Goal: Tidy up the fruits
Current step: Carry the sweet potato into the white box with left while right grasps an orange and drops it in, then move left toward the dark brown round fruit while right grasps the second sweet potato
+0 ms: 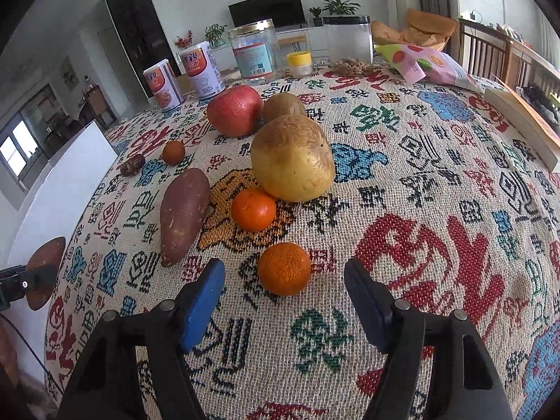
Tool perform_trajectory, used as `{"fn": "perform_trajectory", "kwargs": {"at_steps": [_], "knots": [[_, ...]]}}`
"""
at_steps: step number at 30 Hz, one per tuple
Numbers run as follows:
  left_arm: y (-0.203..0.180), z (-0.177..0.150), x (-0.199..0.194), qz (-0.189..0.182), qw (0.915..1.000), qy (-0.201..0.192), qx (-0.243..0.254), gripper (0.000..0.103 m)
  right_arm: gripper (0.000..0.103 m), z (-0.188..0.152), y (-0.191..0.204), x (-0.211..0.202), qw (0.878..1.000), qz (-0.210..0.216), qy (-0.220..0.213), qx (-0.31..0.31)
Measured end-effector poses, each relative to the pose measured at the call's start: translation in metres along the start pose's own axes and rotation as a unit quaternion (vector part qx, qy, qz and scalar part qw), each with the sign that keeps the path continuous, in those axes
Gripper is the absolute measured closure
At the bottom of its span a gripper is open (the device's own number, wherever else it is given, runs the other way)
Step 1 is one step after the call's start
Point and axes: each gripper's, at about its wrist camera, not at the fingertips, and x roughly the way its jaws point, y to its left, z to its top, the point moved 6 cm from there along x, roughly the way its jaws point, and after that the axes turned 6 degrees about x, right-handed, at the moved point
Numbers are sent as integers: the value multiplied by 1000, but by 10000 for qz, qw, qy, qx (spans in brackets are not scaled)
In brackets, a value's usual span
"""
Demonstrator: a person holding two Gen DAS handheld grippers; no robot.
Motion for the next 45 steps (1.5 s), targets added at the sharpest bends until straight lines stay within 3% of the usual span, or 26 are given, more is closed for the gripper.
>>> {"fn": "perform_trajectory", "kwargs": {"at_steps": [1, 2, 7, 11, 15, 19, 21, 23, 26, 28, 29, 30, 33, 36, 38, 40, 42, 43, 45], "knots": [[-2, -2, -9, -56, 10000, -61, 6, 63, 53, 1, 1, 5, 9999, -96, 44, -59], [-3, -5, -18, -142, 9998, -112, -3, 63, 75, 0, 2, 4, 9997, -185, 24, -181], [-12, -31, -79, -953, 9952, -74, -214, 63, 75, -19, 12, -40, 9993, 207, 221, 199], [8, -45, -147, -1298, 9899, -210, -528, 63, 74, -49, 71, -94, 9895, 1204, 786, 146], [63, -54, -190, -711, 9913, -514, -984, 62, 74, -82, 183, -135, 9569, 2526, 1333, -527], [136, -73, -193, 389, 9861, -568, -1510, 63, 74, -110, 293, -152, 9259, 3221, 1558, -1211], [163, -84, -186, 838, 9808, -513, -1685, 63, 74, -124, 337, -150, 9194, 3250, 1545, -1590], [181, -93, -176, 1064, 9767, -436, -1815, 62, 74, -136, 371, -141, 9125, 3266, 1653, -1824], [193, -98, -165, 1353, 9735, -350, -1810, 60, 72, -145, 401, -116, 9155, 3032, 1682, -2042], [194, -95, -164, 1585, 9710, -440, -1734, 38, 65, -145, 408, -104, 9230, 2808, 1576, -2107], [192, -92, -165, 1686, 9695, -509, -1706, 19, 54, -141, 407, -100, 9269, 2755, 1516, -2049], [190, -90, -168, 1753, 9682, -648, -1666, 15, 43, -135, 403, -101, 9317, 2730, 1387, -1953], [168, -77, -169, 1586, 9745, -877, -1323, 15, 28, -107, 370, -122, 9451, 2738, 714, -1636], [124, -64, -162, 1158, 9848, -1003, -820, 15, 12, -78, 308, -145, 9616, 2380, -168, -1357], [83, -61, -151, 740, 9915, -1001, -382, 15, 1, -66, 245, -157, 9740, 1850, -824, -1015], [36, -61, -130, 241, 9959, -866, 102, 15, 0, -59, 175, -156, 9846, 997, -1305, -599], [-9, -67, -99, -149, 9967, -536, 585, 15, 0, -59, 102, -139, 9924, -201, -1207, -97], [-27, -70, -82, -246, 9960, -366, 780, 15, 0, -62, 71, -130, 9919, -588, -1115, 171], [-49, -77, -53, -172, 9936, -201, 1102, 15, 0, -69, 23, -115, 9897, -912, -927, 605]]}}
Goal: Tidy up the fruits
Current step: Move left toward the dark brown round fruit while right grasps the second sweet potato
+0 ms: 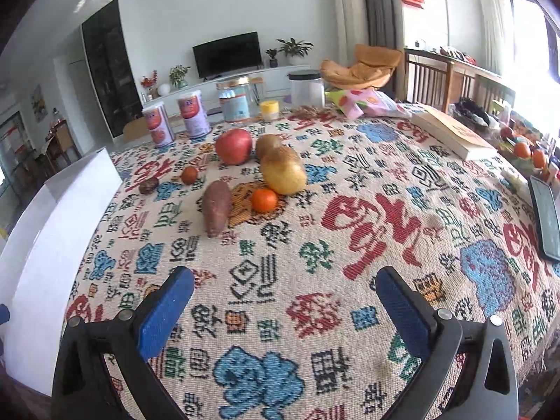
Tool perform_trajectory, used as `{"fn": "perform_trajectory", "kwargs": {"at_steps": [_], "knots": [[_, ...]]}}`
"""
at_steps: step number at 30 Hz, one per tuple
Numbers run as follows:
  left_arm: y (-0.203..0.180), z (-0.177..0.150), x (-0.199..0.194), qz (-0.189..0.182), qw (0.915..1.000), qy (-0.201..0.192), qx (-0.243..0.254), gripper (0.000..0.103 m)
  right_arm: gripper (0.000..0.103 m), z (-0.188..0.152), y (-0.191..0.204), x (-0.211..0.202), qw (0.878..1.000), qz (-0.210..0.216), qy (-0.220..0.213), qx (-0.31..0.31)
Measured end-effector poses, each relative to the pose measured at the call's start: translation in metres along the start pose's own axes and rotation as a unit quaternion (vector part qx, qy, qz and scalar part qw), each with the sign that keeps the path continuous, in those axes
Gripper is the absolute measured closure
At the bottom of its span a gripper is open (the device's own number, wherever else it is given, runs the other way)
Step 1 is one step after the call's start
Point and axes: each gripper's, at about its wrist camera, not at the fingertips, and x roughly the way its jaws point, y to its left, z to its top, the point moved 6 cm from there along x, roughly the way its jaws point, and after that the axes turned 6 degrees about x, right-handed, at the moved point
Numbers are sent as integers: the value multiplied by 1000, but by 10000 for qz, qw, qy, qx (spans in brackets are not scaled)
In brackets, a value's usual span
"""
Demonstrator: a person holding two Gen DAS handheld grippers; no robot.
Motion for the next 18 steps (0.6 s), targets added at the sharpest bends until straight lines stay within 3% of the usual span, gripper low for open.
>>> {"fn": "perform_trajectory", "kwargs": {"at_steps": [4, 8, 11, 13, 14, 18], "knots": [[2, 1, 43, 521, 9983, -127, 234, 15, 0, -14, -49, 20, 9980, -386, 322, 375], [22, -5, 73, 745, 9972, -92, 24, 15, 0, -9, -40, 36, 9984, -476, 310, 32], [29, -10, 91, 943, 9955, 73, 38, 15, 0, -16, -34, 63, 9955, -693, 557, -342], [32, -9, 96, 1110, 9937, 87, 145, 15, 0, -21, -34, 70, 9943, -682, 707, -407], [33, -9, 99, 1194, 9926, 86, 188, 10, 0, -20, -34, 69, 9946, -679, 664, -423], [36, -7, 101, 1233, 9923, 65, 133, 6, 0, -22, -37, 71, 9948, -601, 750, -334]]}}
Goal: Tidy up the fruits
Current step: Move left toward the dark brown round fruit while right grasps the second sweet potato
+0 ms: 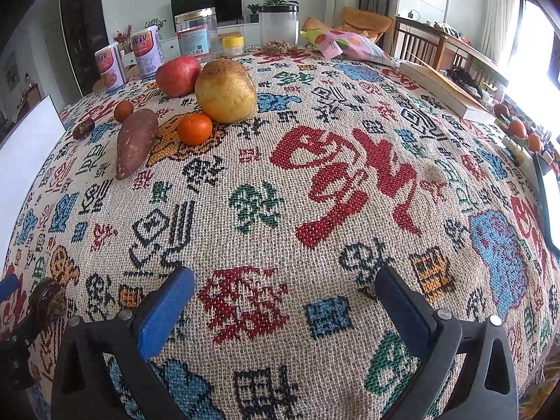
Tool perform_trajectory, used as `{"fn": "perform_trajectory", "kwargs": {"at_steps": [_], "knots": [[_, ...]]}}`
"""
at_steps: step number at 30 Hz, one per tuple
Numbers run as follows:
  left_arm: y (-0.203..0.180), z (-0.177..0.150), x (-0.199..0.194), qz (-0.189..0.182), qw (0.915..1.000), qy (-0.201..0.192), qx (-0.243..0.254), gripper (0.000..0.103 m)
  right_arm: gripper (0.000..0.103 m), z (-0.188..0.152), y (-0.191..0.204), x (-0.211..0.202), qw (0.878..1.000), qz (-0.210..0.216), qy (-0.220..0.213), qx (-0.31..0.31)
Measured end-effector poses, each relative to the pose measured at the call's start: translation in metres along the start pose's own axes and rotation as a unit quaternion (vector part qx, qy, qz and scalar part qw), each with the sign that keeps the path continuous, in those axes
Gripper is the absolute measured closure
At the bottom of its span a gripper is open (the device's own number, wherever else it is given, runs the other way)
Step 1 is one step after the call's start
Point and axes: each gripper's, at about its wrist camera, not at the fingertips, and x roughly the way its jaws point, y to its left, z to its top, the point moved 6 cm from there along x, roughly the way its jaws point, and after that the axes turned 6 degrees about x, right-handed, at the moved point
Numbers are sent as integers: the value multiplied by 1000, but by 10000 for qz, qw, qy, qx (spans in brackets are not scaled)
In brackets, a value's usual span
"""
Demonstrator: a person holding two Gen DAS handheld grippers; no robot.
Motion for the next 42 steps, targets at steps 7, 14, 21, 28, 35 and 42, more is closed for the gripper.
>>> {"fn": "perform_trajectory", "kwargs": {"at_steps": [7, 14, 21, 28, 35, 42], "knots": [[0, 0, 0, 14, 10000, -7, 10, 6, 0, 0, 0, -1, 10000, 10, 0, 10], [0, 0, 0, 13, 10000, -8, 9, 6, 0, 0, 0, -1, 10000, 10, -1, 12], [0, 0, 0, 13, 10000, -7, 10, 6, 0, 0, 0, -1, 10000, 11, -2, 14], [0, 0, 0, 12, 10000, -7, 11, 6, 0, 0, -1, -2, 10000, 13, -3, 14], [0, -1, -1, 6, 10000, -7, 11, 6, 0, 0, -1, -2, 10000, 15, -5, 15], [-15, 0, -11, -1030, 9939, -232, 330, 7, 0, 0, -1, -2, 10000, 18, -7, 17]]}}
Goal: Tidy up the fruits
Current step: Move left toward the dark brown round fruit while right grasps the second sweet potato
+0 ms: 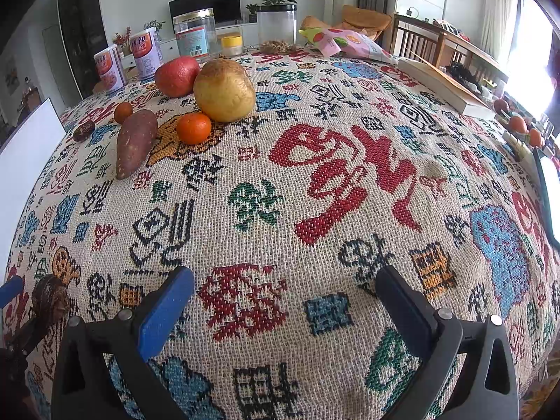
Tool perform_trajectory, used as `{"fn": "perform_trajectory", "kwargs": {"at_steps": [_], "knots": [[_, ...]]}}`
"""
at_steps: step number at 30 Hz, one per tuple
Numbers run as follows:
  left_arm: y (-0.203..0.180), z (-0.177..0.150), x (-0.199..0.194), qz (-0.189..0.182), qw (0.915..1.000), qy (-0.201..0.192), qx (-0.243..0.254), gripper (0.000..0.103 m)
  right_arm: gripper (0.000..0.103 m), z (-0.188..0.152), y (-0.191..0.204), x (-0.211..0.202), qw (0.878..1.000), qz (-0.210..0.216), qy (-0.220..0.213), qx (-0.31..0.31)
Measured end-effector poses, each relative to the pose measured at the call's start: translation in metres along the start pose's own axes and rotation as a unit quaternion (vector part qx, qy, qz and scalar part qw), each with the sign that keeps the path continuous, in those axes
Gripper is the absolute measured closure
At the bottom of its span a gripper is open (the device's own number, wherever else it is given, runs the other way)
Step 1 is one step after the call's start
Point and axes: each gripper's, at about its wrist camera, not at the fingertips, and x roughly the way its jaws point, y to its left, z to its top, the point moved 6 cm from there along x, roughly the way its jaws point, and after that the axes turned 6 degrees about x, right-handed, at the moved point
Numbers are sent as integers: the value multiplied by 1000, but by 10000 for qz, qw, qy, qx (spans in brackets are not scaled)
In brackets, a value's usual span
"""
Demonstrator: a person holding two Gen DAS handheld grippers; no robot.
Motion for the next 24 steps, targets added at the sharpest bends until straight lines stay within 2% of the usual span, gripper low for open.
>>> {"fn": "perform_trajectory", "kwargs": {"at_steps": [3, 5, 8, 11, 13, 18, 21, 23, 24], "knots": [[-18, 2, 8, 211, 9981, 246, 517, 7, 0, 0, 0, 0, 10000, -3, -1, 1], [-31, 6, 11, 250, 9960, 251, 822, 7, 0, 0, 0, 0, 10000, -1, -1, 0], [-23, 16, 17, 459, 9970, 265, 563, 5, 0, 0, 0, 0, 10000, 3, -1, -2], [15, 19, 21, 746, 9963, 315, -281, 7, 0, 0, 0, 0, 10000, 3, -3, -1], [32, 16, 18, 825, 9946, 299, -553, 7, 0, 0, 0, -1, 10000, 1, -3, 2], [28, 4, 11, 836, 9960, 275, -175, 7, 0, 0, 1, 0, 10000, -1, -5, 6], [25, 4, 12, 768, 9967, 236, -134, 7, 0, 0, 1, -2, 9999, 78, -33, 61], [27, 5, 11, 715, 9970, 179, -232, 7, 0, 0, 5, -6, 9990, 393, -41, 186], [28, 6, 11, 696, 9971, 157, -270, 7, 0, 0, 11, -9, 9970, 729, -8, 258]]}}
